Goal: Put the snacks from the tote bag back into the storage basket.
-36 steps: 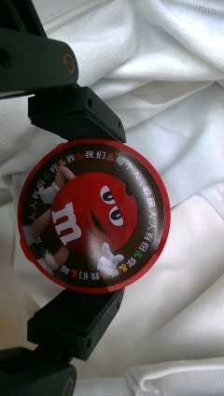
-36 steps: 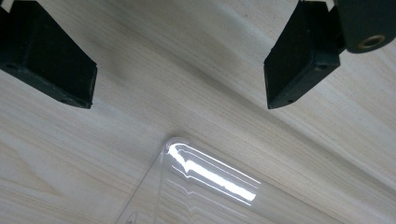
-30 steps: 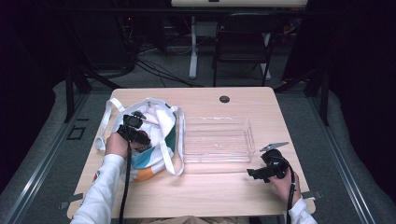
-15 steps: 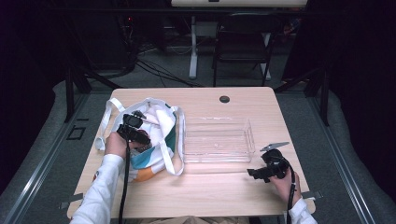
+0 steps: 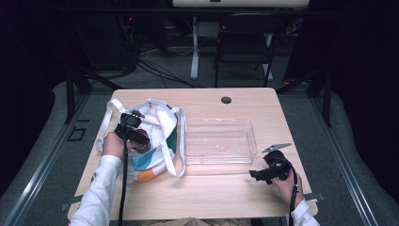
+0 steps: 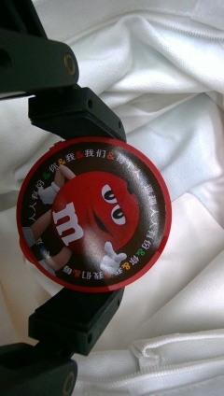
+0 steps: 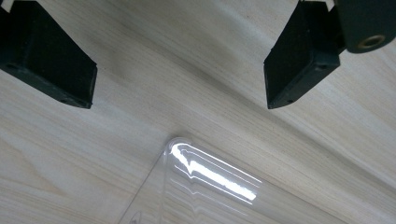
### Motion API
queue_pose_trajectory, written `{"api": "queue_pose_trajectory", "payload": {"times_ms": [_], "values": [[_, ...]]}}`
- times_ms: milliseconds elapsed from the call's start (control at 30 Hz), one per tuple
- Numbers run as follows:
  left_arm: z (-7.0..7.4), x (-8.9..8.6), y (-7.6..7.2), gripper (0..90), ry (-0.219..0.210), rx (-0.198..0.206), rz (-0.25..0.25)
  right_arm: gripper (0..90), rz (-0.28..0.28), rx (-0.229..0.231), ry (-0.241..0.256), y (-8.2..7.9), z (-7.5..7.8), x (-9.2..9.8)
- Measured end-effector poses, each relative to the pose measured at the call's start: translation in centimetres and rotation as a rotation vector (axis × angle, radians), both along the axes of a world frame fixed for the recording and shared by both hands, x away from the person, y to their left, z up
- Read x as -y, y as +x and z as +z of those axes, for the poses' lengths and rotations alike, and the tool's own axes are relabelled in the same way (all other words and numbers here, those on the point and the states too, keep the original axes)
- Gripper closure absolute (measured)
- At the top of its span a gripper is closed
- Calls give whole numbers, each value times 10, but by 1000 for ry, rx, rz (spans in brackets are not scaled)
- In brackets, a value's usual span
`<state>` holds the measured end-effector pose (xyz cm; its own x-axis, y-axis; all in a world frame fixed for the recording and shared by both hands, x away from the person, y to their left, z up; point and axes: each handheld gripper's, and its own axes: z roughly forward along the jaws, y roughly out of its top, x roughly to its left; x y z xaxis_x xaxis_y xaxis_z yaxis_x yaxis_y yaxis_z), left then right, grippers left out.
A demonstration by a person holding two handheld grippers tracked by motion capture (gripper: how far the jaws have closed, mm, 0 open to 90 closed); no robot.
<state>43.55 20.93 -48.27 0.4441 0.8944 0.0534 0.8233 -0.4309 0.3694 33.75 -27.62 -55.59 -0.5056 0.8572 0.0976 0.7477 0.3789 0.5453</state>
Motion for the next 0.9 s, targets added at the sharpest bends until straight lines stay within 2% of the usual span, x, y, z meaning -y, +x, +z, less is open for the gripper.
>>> {"api": "queue_pose_trajectory", "payload": {"times_ms": [367, 667, 700, 900], "values": [[14, -5, -4, 258, -17, 27, -3, 91, -3, 2, 6, 0, 0, 0], [22, -6, -7, 258, -21, 33, -4, 91, 1, 6, 11, 0, 0, 1], [23, -7, -7, 258, -21, 34, -4, 91, 0, 7, -6, 0, 0, 2], [27, -6, -9, 258, -22, 43, -7, 91, 1, 6, -4, 0, 0, 2]]}}
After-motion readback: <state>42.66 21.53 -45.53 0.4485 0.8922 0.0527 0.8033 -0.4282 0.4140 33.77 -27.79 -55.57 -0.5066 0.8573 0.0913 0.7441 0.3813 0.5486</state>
